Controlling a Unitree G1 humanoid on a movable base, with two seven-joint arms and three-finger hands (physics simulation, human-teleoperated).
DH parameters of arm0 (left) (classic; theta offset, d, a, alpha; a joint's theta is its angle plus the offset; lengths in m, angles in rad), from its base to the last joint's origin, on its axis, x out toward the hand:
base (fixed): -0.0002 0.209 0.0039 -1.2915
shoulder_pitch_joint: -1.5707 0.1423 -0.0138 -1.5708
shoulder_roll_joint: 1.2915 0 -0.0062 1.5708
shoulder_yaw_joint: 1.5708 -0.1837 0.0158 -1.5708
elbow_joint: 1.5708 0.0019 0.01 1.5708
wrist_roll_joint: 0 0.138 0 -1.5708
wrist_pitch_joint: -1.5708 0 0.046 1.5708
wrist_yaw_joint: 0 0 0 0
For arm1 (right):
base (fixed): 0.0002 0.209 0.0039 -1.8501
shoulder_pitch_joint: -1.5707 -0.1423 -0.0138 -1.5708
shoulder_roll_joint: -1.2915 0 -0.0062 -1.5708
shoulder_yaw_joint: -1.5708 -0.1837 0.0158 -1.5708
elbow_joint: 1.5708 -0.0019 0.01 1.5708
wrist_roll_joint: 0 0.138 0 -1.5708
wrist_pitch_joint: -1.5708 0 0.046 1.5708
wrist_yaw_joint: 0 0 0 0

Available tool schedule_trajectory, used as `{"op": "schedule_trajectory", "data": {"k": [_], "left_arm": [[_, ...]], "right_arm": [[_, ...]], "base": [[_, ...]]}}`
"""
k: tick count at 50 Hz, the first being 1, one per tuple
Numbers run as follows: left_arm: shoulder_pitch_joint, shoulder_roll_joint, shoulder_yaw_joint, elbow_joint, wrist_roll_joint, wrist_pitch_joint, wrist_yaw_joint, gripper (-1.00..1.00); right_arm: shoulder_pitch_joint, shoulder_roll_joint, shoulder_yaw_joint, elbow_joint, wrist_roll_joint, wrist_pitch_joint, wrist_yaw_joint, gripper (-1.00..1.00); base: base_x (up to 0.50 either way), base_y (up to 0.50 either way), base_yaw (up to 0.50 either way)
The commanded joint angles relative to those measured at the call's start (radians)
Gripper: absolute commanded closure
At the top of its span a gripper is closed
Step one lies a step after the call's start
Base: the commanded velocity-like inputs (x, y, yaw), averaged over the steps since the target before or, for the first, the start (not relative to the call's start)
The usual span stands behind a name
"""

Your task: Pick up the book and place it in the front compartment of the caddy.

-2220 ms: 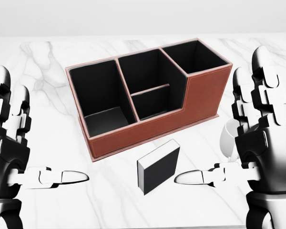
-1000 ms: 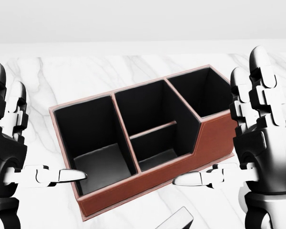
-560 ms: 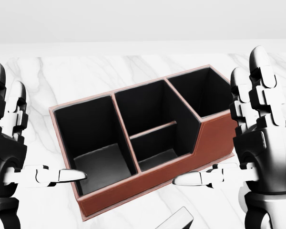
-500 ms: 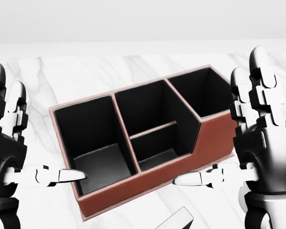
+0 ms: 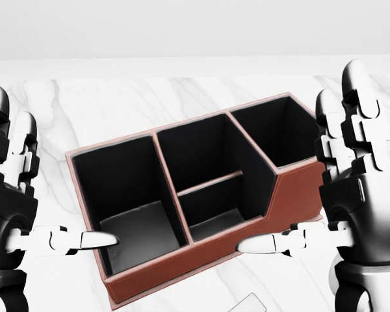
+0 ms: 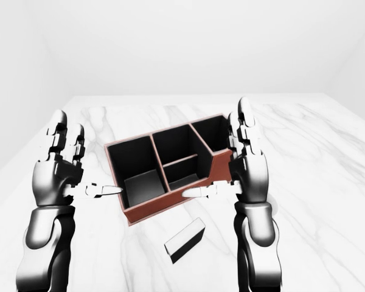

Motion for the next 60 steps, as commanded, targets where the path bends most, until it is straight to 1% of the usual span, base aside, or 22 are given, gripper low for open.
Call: {"op": "schedule_trajectory", "data": {"k": [1, 13, 24, 34, 38, 44, 51, 60], "left_arm": [[-0.001, 0.001, 0.002, -0.001, -0.001, 0.0, 0.0, -1.0], [-0.001, 0.0, 0.0, 0.006, 0.001, 0.0, -0.001, -1.0], [-0.002, 0.001, 0.002, -0.006, 0.0, 0.0, -0.001, -1.0], [-0.003, 0.001, 0.002, -0.002, 0.0, 0.0, -0.002, -1.0], [-0.002, 0.001, 0.001, -0.005, 0.001, 0.0, -0.002, -1.0], [-0.001, 0.001, 0.001, -0.008, 0.001, 0.0, -0.002, -1.0], [0.0, 0.0, -0.001, -0.004, 0.003, 0.0, -0.002, -1.0], [0.002, -0.001, -0.004, 0.0, 0.004, 0.0, -0.002, -1.0]], "right_arm": [[-0.005, -0.005, 0.0, -0.013, -0.021, 0.0, 0.001, -1.0], [-0.02, -0.018, -0.012, -0.035, -0.095, 0.0, 0.021, -1.0], [-0.026, -0.022, -0.015, -0.069, -0.129, 0.0, 0.04, -1.0], [-0.042, -0.045, -0.027, -0.107, -0.237, 0.0, 0.104, -1.0], [-0.055, -0.055, -0.033, -0.153, -0.276, 0.0, 0.136, -1.0], [-0.056, -0.067, -0.02, -0.208, -0.363, 0.0, 0.195, -1.0], [-0.058, -0.06, -0.01, -0.244, -0.438, 0.0, 0.246, -1.0], [-0.048, -0.044, 0.009, -0.226, -0.487, 0.0, 0.262, -1.0]], "base": [[0.0, 0.0, 0.0], [0.0, 0.0, 0.0], [0.0, 0.0, 0.0], [0.0, 0.0, 0.0], [0.0, 0.0, 0.0], [0.0, 0.0, 0.0], [0.0, 0.0, 0.0], [0.0, 0.0, 0.0]]}}
